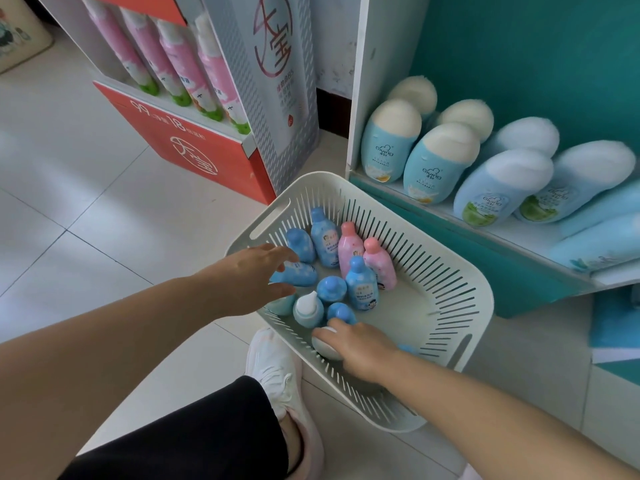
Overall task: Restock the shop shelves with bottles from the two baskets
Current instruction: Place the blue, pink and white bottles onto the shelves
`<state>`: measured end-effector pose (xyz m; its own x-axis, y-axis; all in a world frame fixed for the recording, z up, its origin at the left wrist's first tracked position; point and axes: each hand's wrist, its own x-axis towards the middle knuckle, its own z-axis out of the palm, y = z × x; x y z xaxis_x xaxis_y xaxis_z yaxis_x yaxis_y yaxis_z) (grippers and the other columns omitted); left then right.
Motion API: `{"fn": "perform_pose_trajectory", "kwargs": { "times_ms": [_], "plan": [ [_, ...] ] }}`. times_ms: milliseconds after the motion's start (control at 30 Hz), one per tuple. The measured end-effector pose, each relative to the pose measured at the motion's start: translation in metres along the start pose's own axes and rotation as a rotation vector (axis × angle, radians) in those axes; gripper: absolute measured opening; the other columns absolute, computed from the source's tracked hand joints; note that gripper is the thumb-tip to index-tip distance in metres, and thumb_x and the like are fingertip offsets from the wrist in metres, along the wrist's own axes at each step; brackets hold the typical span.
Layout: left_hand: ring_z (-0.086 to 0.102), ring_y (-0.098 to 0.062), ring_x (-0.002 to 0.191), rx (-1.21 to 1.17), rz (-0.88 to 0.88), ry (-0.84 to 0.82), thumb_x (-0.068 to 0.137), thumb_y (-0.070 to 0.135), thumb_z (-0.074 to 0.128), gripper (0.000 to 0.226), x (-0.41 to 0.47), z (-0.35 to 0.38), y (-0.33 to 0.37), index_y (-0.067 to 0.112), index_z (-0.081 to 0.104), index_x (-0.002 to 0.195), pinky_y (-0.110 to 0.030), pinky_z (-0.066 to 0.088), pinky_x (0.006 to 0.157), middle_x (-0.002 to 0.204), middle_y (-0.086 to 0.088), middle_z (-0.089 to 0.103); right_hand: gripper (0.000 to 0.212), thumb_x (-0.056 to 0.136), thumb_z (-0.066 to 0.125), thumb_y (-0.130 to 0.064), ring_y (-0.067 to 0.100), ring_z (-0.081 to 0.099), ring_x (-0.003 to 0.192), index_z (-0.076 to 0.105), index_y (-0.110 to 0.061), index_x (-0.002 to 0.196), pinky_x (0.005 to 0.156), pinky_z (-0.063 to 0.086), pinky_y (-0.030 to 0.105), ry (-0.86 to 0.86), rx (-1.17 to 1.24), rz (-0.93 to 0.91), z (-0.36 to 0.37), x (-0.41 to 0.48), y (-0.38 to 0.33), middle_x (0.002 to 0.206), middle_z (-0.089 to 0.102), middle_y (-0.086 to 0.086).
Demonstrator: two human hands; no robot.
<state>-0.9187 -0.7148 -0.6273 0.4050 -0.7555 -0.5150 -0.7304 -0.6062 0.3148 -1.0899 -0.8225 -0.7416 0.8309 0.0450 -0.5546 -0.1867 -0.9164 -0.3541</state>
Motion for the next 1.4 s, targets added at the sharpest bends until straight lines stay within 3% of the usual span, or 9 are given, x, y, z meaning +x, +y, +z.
{"fn": "perform_pose_trajectory", "kwargs": {
  "times_ms": [133, 333, 500, 767, 900, 1033, 1133, 1300, 1400],
  "plan": [
    [0.053, -0.014, 0.109, 0.018, 0.012, 0.007, 0.089, 0.043, 0.055, 0.048, 0.001, -0.001, 0.003, 0.03, 0.04, 0.132, -0.03, 0.045, 0.097, 0.122, 0.005, 0.052, 0.059, 0.083, 0.047, -0.001, 0.038, 0.055, 0.096, 0.038, -0.03, 0.134, 0.065, 0.035, 0.036, 0.007, 0.038, 0.012, 0.002, -0.002, 0.007, 0.125, 0.044, 0.008],
    [0.051, -0.013, 0.109, 0.035, 0.045, -0.029, 0.089, 0.04, 0.055, 0.046, 0.004, -0.002, 0.009, 0.031, 0.041, 0.132, -0.03, 0.043, 0.098, 0.122, 0.006, 0.051, 0.061, 0.08, 0.051, -0.005, 0.034, 0.055, 0.104, 0.041, -0.036, 0.132, 0.083, 0.048, 0.04, 0.053, 0.132, -0.01, -0.013, -0.009, 0.014, 0.126, 0.048, 0.001],
    [0.051, -0.012, 0.109, 0.095, 0.103, -0.133, 0.09, 0.029, 0.056, 0.043, 0.004, -0.006, 0.024, 0.028, 0.044, 0.131, -0.02, 0.037, 0.093, 0.122, 0.006, 0.053, 0.065, 0.08, 0.058, -0.013, 0.019, 0.044, 0.126, 0.039, -0.038, 0.136, 0.098, 0.038, 0.031, 0.108, 0.217, 0.022, -0.042, -0.029, 0.014, 0.139, 0.044, -0.006],
    [0.049, -0.015, 0.117, 0.156, 0.15, -0.236, 0.07, 0.045, 0.076, 0.077, 0.005, -0.009, 0.071, 0.025, 0.039, 0.133, -0.027, 0.038, 0.099, 0.13, 0.005, 0.05, 0.074, 0.069, 0.075, -0.02, 0.016, 0.042, 0.126, 0.046, -0.045, 0.132, 0.091, 0.037, 0.019, 0.311, 0.405, 0.081, -0.107, -0.085, 0.013, 0.141, 0.046, -0.007],
    [0.057, -0.016, 0.099, 0.079, 0.146, -0.162, 0.058, 0.049, 0.081, 0.071, 0.01, -0.023, 0.096, 0.025, 0.052, 0.119, -0.029, 0.047, 0.088, 0.11, 0.005, 0.061, 0.078, 0.062, 0.078, -0.012, 0.007, 0.048, 0.122, 0.051, -0.041, 0.129, 0.099, 0.042, 0.024, 0.383, 0.514, 0.065, -0.141, -0.118, 0.015, 0.14, 0.046, -0.017],
    [0.058, -0.012, 0.088, -0.113, 0.214, -0.052, 0.058, 0.036, 0.085, 0.047, 0.006, -0.037, 0.123, 0.033, 0.056, 0.095, -0.018, 0.045, 0.073, 0.089, 0.013, 0.062, 0.073, 0.065, 0.077, -0.018, 0.007, 0.05, 0.118, 0.049, -0.04, 0.129, 0.097, 0.043, 0.026, 0.486, 0.435, 0.1, -0.165, -0.151, 0.022, 0.132, 0.054, -0.016],
    [0.06, -0.016, 0.097, -0.212, 0.234, 0.053, 0.06, 0.032, 0.084, 0.056, 0.005, -0.042, 0.146, 0.026, 0.059, 0.109, -0.03, 0.048, 0.087, 0.102, 0.007, 0.065, 0.069, 0.067, 0.08, -0.03, 0.01, 0.052, 0.113, 0.047, -0.037, 0.128, 0.093, 0.043, 0.028, 0.607, 0.444, 0.202, -0.171, -0.167, 0.03, 0.126, 0.057, -0.011],
    [0.059, -0.015, 0.094, -0.321, 0.254, 0.177, 0.062, 0.027, 0.083, 0.055, 0.018, -0.037, 0.177, 0.024, 0.056, 0.109, -0.023, 0.043, 0.077, 0.099, 0.006, 0.065, 0.052, 0.061, 0.08, -0.04, 0.017, 0.058, 0.09, 0.053, -0.029, 0.104, 0.074, 0.049, 0.034, 0.724, 0.399, 0.31, -0.179, -0.173, 0.039, 0.097, 0.064, -0.005],
    [0.054, -0.019, 0.099, -0.255, 0.236, 0.26, 0.067, 0.03, 0.079, 0.059, 0.029, -0.034, 0.199, 0.02, 0.051, 0.117, -0.025, 0.039, 0.081, 0.112, -0.001, 0.062, 0.05, 0.064, 0.078, -0.039, 0.022, 0.058, 0.084, 0.052, -0.027, 0.105, 0.068, 0.048, 0.033, 0.72, 0.315, 0.409, -0.181, -0.179, 0.059, 0.087, 0.058, -0.004]
  ]
}}
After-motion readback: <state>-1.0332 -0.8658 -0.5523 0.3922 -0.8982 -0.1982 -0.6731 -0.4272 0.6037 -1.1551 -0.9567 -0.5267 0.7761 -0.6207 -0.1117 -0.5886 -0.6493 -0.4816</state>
